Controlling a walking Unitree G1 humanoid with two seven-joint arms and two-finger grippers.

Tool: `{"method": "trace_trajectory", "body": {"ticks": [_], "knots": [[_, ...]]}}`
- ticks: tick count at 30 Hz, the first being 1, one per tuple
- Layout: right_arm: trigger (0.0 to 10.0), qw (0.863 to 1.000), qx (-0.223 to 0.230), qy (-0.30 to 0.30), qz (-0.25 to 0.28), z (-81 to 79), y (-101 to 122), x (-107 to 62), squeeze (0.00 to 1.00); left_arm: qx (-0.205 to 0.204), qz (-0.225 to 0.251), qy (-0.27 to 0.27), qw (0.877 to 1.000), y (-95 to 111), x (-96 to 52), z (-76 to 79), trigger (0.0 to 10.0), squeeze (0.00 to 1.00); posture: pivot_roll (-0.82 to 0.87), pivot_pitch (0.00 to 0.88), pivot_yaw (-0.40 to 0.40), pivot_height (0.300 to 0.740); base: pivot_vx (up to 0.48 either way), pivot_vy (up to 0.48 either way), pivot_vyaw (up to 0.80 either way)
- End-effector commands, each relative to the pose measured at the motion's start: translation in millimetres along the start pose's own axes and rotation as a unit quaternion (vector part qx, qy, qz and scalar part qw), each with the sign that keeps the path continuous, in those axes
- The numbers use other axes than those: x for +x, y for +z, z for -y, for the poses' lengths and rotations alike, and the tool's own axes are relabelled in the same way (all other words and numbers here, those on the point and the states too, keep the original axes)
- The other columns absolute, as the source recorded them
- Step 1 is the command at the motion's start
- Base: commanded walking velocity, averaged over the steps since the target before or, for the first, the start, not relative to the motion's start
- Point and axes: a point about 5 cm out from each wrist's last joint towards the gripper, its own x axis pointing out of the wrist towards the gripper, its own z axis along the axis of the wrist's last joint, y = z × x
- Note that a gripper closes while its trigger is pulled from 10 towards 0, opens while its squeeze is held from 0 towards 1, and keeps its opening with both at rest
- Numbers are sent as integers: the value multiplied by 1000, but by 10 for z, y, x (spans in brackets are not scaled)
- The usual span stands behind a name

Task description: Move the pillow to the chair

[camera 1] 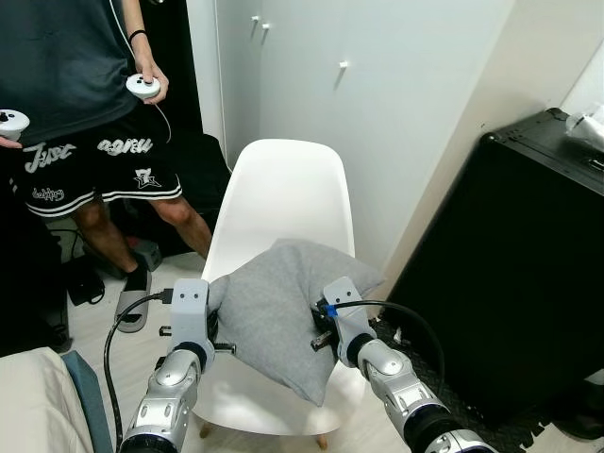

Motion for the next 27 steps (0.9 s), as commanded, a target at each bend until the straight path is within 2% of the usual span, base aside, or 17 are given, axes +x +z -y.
{"method": "trace_trajectory", "body": {"ticks": [1, 8, 15, 27], "knots": [[10000, 1000, -15, 4, -5, 3, -37, -25, 0, -2, 15, 13, 1000, 56, -6, -48, 10000, 0, -8, 70, -64, 740, 0, 0, 0], [10000, 1000, -16, 6, -6, -5, -40, -24, 0, 0, 14, 8, 1000, 54, -2, -38, 10000, 0, -7, 65, -65, 740, 0, 0, 0], [10000, 1000, -16, 4, -5, -4, -40, -25, 0, 0, 13, 5, 1000, 66, 11, -25, 10000, 0, -10, 49, -58, 740, 0, -469, 0], [10000, 1000, -15, 2, -6, -4, -49, -32, 0, -7, 17, 14, 1000, 75, 8, -68, 10000, 0, -8, 53, -57, 740, 0, 0, 0]]}}
